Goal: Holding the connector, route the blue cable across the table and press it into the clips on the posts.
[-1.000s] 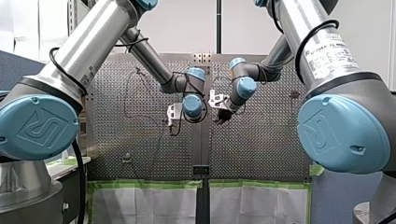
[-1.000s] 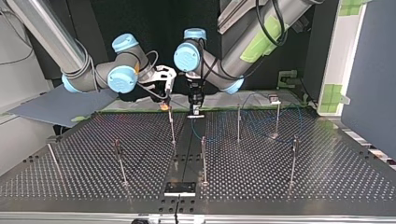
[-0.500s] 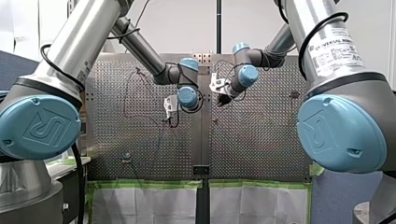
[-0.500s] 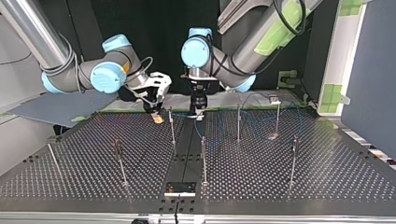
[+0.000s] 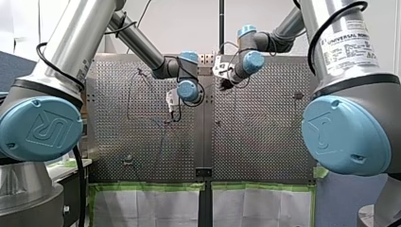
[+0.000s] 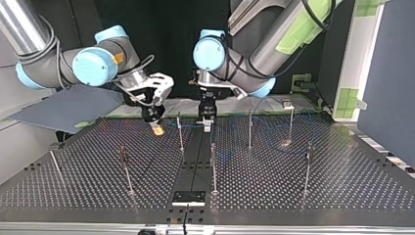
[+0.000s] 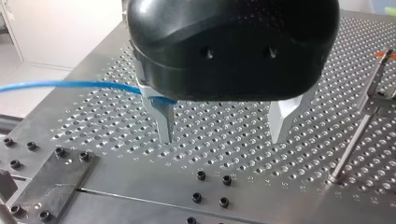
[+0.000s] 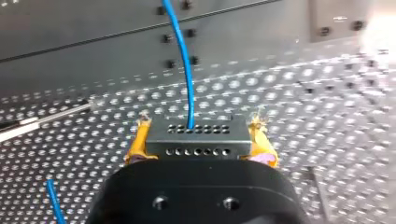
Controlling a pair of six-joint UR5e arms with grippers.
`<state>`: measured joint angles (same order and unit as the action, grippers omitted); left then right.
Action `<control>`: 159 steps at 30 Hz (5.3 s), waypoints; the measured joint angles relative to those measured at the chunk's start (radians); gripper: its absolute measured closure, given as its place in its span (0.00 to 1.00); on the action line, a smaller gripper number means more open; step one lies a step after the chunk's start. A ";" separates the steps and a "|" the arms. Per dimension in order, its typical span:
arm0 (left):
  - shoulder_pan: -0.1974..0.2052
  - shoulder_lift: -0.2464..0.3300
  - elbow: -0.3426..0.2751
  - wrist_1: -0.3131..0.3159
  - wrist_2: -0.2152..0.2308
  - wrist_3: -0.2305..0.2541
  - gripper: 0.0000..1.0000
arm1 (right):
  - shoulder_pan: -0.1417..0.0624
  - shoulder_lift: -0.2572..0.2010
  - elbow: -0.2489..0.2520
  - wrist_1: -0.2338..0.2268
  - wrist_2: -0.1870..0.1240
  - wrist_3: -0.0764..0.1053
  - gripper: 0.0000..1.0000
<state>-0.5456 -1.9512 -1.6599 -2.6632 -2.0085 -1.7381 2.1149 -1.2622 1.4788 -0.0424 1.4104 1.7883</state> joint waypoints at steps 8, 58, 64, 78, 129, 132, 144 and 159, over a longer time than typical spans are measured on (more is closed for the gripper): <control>0.023 0.000 0.009 0.020 0.046 -0.001 0.00 | 0.000 -0.023 0.007 -0.001 0.002 0.006 1.00; -0.023 -0.010 -0.050 0.096 -0.008 0.043 1.00 | -0.013 0.052 0.087 -0.023 0.022 0.066 1.00; -0.041 -0.048 -0.033 0.115 0.013 0.044 1.00 | -0.026 0.055 0.112 -0.048 0.037 0.081 1.00; -0.061 -0.147 -0.016 0.142 -0.004 0.033 1.00 | -0.058 0.120 0.129 -0.059 0.070 0.062 1.00; -0.027 -0.378 0.222 0.110 -0.025 0.026 1.00 | -0.167 0.227 0.109 -0.170 -0.042 0.026 1.00; -0.017 -0.378 0.239 0.099 -0.001 0.029 1.00 | -0.174 0.229 0.098 -0.171 -0.042 0.029 1.00; 0.015 -0.377 0.290 0.036 0.019 0.045 0.89 | -0.202 0.275 0.035 -0.173 -0.048 0.048 1.00; 0.019 -0.375 0.291 -0.061 -0.001 0.069 0.00 | -0.216 0.277 0.022 -0.170 -0.059 0.047 1.00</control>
<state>-0.5269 -2.3260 -1.3686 -2.7242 -2.0093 -1.6690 1.8986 -0.9854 1.5008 -0.2122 1.3517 1.8353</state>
